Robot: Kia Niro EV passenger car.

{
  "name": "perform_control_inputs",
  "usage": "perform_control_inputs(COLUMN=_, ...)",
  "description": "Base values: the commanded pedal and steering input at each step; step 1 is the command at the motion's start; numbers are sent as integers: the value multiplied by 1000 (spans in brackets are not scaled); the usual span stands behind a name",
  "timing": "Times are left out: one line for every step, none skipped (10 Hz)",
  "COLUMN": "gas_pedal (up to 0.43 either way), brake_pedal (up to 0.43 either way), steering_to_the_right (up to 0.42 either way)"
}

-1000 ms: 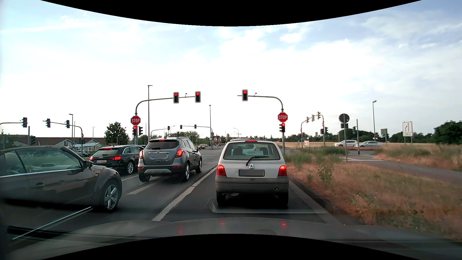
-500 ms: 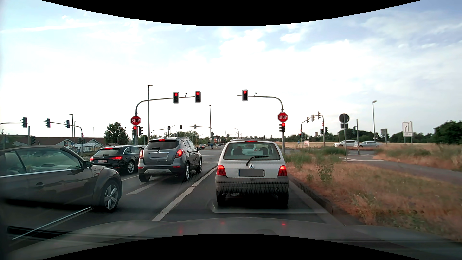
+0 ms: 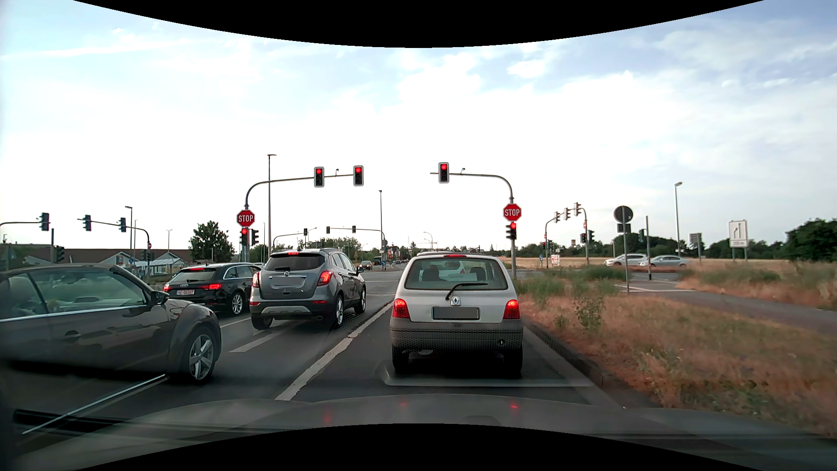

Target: Follow the waypoints while adhering to traffic rules and regulations

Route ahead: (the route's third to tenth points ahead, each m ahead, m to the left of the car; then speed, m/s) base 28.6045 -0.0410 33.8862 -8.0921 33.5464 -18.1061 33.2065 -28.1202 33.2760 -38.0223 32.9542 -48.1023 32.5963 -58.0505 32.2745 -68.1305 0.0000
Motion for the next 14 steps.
perform_control_inputs(gas_pedal=0, brake_pedal=378, steering_to_the_right=-9)
perform_control_inputs(gas_pedal=0, brake_pedal=378, steering_to_the_right=-10)
perform_control_inputs(gas_pedal=0, brake_pedal=372, steering_to_the_right=-10)
perform_control_inputs(gas_pedal=0, brake_pedal=378, steering_to_the_right=-10)
perform_control_inputs(gas_pedal=0, brake_pedal=378, steering_to_the_right=-10)
perform_control_inputs(gas_pedal=0, brake_pedal=372, steering_to_the_right=-10)
perform_control_inputs(gas_pedal=0, brake_pedal=372, steering_to_the_right=-9)
perform_control_inputs(gas_pedal=0, brake_pedal=378, steering_to_the_right=-9)
perform_control_inputs(gas_pedal=0, brake_pedal=378, steering_to_the_right=-10)
perform_control_inputs(gas_pedal=0, brake_pedal=372, steering_to_the_right=-9)
perform_control_inputs(gas_pedal=0, brake_pedal=378, steering_to_the_right=-10)
perform_control_inputs(gas_pedal=0, brake_pedal=378, steering_to_the_right=-9)
perform_control_inputs(gas_pedal=0, brake_pedal=378, steering_to_the_right=-10)
perform_control_inputs(gas_pedal=0, brake_pedal=378, steering_to_the_right=-10)
